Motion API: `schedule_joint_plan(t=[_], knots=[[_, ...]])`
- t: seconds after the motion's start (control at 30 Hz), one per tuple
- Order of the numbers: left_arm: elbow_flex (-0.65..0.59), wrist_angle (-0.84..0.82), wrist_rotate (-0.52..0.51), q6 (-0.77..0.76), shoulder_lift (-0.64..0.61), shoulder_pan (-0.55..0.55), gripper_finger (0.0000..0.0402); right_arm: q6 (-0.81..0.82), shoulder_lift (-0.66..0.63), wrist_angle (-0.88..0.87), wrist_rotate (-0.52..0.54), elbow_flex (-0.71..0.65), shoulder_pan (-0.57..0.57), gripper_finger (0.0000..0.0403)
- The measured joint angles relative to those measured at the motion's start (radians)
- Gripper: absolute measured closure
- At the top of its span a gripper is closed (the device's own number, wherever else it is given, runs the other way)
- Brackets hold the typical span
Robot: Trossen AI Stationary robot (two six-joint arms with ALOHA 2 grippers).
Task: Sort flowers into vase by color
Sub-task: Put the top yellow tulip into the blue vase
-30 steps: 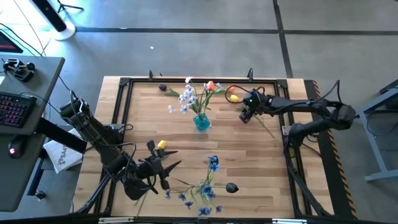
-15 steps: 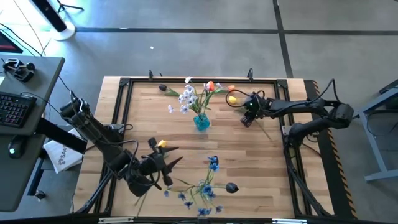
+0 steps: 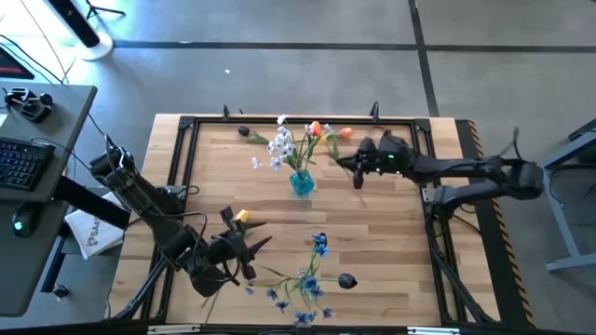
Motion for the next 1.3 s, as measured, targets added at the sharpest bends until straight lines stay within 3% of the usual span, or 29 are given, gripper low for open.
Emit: schedule_joint_plan(t=[0.17, 0.3, 0.47, 0.57, 0.83, 1.1, 1.3], knots=[[0.000, -0.108, -0.001, -0.129, 0.000, 0.000, 0.0236, -0.055, -0.107, 0.396, -0.009, 0.001, 0.161, 0.0400], [0.000, -0.166, -0.001, -0.202, 0.000, 0.000, 0.0236, -0.193, -0.114, 0.648, 0.007, 0.002, 0.289, 0.0399], [0.000, -0.173, -0.001, -0.209, 0.000, 0.000, 0.0236, -0.347, -0.073, 0.741, 0.187, 0.002, 0.379, 0.0400], [0.000, -0.175, -0.002, -0.209, 0.000, 0.002, 0.0236, -0.381, -0.011, 0.838, 0.239, 0.002, 0.387, 0.0400], [0.000, -0.176, -0.006, -0.207, 0.000, 0.023, 0.0236, -0.380, 0.237, 1.133, 0.239, 0.039, 0.326, 0.0400], [0.000, -0.176, -0.005, -0.207, 0.000, 0.035, 0.0236, -0.361, 0.446, 1.143, 0.185, 0.181, 0.272, 0.0400], [0.000, -0.175, 0.014, -0.209, 0.000, 0.035, 0.0236, -0.369, 0.511, 1.141, 0.184, 0.209, 0.257, 0.0400]])
